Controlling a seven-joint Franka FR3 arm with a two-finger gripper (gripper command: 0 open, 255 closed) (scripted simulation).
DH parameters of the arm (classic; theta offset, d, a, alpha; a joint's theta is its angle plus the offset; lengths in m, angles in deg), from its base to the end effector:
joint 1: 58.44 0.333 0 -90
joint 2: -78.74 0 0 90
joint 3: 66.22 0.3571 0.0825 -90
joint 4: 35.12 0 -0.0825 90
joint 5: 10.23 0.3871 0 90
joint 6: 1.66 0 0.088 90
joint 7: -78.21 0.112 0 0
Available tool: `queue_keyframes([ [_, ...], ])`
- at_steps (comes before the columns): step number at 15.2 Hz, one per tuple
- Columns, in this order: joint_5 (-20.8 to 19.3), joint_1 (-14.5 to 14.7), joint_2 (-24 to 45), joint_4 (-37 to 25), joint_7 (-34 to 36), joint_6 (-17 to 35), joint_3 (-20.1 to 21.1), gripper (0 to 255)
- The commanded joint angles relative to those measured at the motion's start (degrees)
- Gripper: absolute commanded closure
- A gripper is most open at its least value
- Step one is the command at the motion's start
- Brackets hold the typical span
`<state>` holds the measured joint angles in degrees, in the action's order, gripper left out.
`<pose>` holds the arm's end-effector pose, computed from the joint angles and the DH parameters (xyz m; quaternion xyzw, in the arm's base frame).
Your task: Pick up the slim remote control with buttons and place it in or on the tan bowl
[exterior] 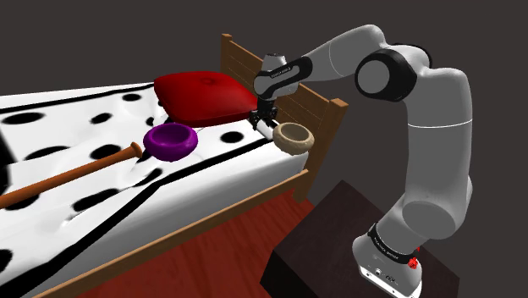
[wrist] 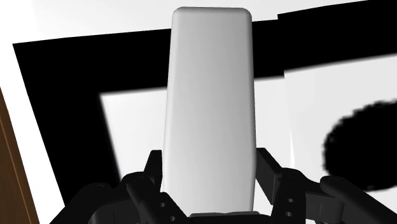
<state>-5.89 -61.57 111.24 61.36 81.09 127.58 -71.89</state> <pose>0.6963 -0.0962 0.3004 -0.9930 0.1177 -0.0041 0.0027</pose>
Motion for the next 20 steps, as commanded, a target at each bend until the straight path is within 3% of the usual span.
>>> queue_keyframes([
  [1, 0.0, 0.0, 0.0, 0.0, 0.0, 0.0, 0.0, 255],
  [7, 0.0, 0.0, 0.0, 0.0, 0.0, 0.0, 0.0, 255],
  [20, -0.7, 0.2, -5.0, -2.6, 0.4, -7.7, -0.4, 255],
])
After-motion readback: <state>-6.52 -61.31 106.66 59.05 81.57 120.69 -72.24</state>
